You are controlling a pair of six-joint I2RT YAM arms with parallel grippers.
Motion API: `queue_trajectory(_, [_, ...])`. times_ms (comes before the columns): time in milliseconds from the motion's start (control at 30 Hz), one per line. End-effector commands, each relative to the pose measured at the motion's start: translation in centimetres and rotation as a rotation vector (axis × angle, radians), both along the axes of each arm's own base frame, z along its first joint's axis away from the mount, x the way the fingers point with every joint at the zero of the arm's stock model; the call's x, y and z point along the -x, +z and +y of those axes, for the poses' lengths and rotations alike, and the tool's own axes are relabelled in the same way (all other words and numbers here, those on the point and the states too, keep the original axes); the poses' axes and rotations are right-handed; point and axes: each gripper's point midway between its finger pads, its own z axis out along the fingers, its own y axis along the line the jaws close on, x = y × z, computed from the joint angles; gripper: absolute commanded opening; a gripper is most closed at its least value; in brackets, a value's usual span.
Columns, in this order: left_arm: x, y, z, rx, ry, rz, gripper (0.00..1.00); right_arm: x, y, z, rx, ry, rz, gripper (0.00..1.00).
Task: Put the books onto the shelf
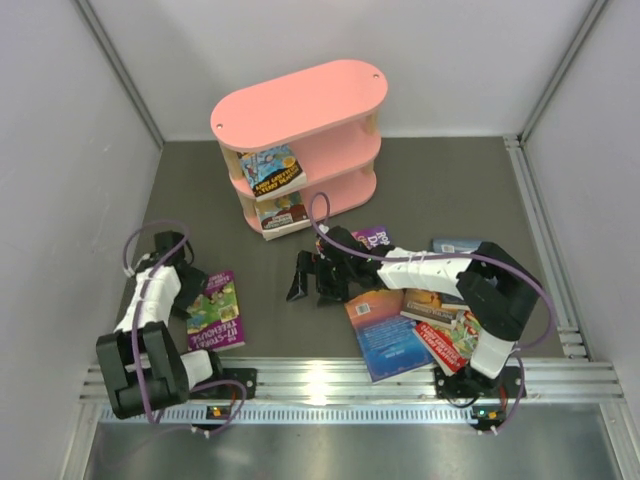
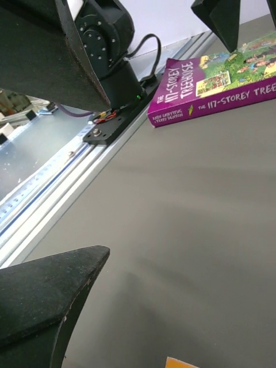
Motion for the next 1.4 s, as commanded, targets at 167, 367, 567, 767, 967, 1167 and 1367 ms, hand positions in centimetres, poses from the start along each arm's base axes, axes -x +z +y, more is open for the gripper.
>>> queue_trajectory(167, [-2.4, -4.2, -12.8, 0.433, 0.027, -0.182, 0.76, -1.1, -0.4, 0.5, -0.091, -0.042, 0.002, 1.0])
queue_trajectory(367, [-5.2, -1.6, -17.2, 0.578, -0.003, -0.285, 0.76, -1.5, -1.1, 0.7, -0.108, -0.059, 0.003, 1.0])
queue_trajectory(567, [-6.6, 1.4, -21.8, 0.693, -0.098, -0.331, 0.77, -2.0, -1.4, 1.2, -0.123, -0.077, 0.001, 1.0])
queue_trajectory(767, [-6.3, 3.3, -23.7, 0.741, -0.114, -0.348, 0.76, -2.0, -1.9, 0.8, -0.125, -0.099, 0.009, 1.0])
queue_trajectory(967, [-6.9, 5.9, -19.0, 0.482, -0.209, -0.347, 0.76, -2.4, -1.6, 1.4, -0.169, -0.152, 0.025, 1.0])
queue_trajectory(1167, [-8.0, 10.1, -13.5, 0.27, -0.364, -0.35, 0.76, -3.2, -1.6, 1.6, -0.17, -0.22, 0.029, 1.0])
queue_trajectory(1367, [-7.3, 8.2, -8.7, 0.075, -0.453, -0.237, 0.78, -2.8, -2.8, 2.2, -0.117, -0.263, 0.059, 1.0])
